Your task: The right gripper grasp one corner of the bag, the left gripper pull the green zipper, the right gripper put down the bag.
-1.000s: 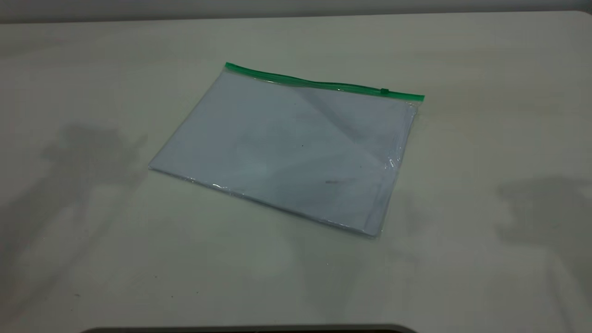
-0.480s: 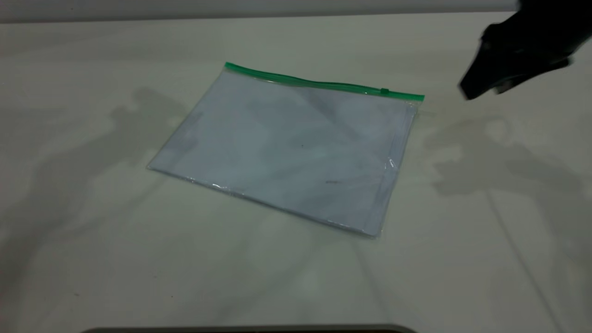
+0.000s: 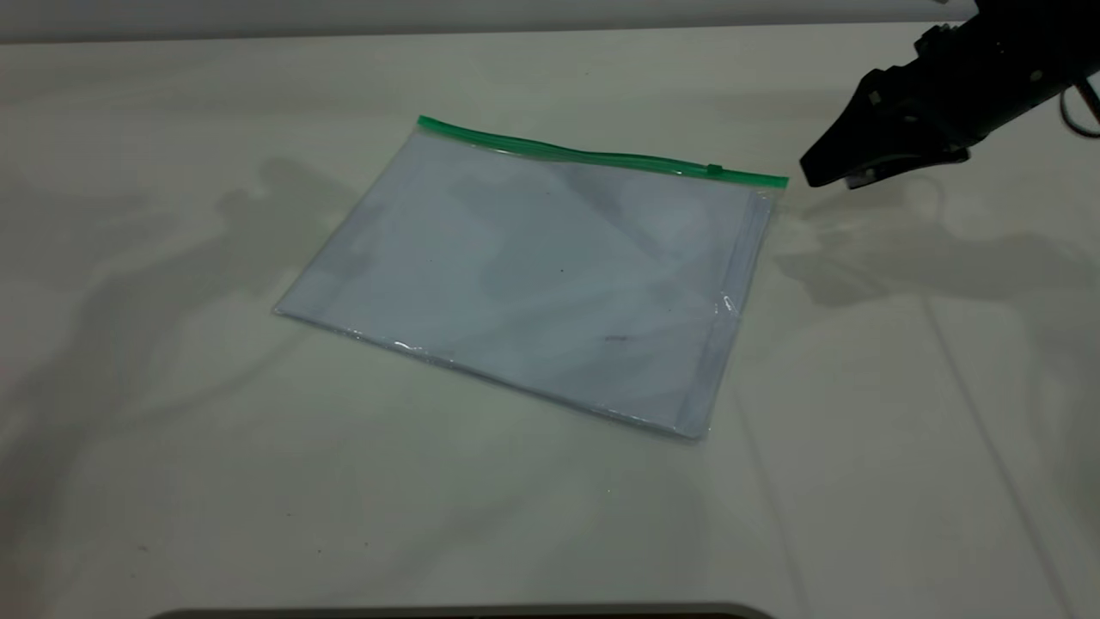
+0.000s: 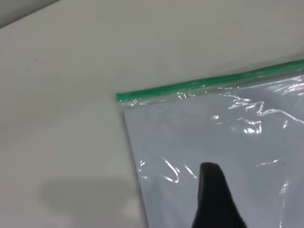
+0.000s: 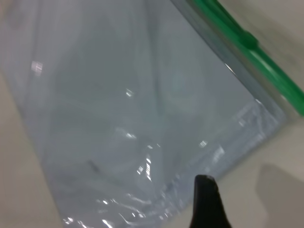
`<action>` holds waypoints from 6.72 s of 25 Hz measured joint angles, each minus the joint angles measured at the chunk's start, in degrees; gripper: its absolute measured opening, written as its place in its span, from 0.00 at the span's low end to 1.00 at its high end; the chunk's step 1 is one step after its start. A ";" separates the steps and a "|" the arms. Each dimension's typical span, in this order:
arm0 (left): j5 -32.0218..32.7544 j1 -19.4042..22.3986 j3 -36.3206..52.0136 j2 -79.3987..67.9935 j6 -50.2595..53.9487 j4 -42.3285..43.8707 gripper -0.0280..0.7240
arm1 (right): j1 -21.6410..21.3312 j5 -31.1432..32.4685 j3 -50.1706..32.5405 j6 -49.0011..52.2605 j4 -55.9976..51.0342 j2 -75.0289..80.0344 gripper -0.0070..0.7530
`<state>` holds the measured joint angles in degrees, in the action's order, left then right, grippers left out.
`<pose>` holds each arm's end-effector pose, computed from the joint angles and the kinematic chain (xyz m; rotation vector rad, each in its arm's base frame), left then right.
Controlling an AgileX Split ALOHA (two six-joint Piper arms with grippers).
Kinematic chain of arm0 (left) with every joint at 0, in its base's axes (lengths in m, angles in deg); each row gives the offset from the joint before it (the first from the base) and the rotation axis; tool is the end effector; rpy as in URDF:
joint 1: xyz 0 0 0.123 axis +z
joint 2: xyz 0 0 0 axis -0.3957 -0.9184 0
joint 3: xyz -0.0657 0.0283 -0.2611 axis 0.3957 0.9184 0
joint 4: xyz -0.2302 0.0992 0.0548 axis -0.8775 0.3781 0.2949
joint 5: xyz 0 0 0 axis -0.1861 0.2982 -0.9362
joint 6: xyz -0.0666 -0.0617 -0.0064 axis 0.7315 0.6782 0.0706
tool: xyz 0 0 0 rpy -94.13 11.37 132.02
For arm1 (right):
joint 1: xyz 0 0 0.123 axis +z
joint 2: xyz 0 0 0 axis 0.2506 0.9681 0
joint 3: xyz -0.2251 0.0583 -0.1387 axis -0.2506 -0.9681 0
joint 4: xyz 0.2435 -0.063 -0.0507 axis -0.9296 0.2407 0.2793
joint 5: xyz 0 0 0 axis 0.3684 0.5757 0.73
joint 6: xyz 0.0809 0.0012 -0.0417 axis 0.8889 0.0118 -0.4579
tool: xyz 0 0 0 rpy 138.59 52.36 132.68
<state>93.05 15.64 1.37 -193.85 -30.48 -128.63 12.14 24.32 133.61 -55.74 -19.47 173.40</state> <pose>0.4089 -0.0843 0.1760 0.6034 2.3101 -0.3338 0.3973 0.0409 0.0195 -0.5594 2.5597 0.8284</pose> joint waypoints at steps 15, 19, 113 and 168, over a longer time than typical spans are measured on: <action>-1.17 -0.18 -0.02 -0.62 -16.91 -17.39 0.72 | -0.20 9.74 11.38 -2.44 -4.10 13.37 0.71; -1.22 -0.18 -0.02 -0.62 -21.07 -20.64 0.72 | 0.53 12.88 13.21 -3.63 -6.70 15.47 0.71; 27.61 -20.66 -56.76 -38.85 -18.88 21.87 0.76 | 3.90 13.17 15.62 -23.23 -2.82 10.03 0.06; 13.19 -20.85 -56.70 -46.72 -35.99 -1.10 0.11 | 5.21 3.89 15.51 -24.57 -3.73 10.03 0.06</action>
<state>106.24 -5.21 -55.32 -240.57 -66.46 -129.72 17.35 28.21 149.12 -80.30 -23.21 183.43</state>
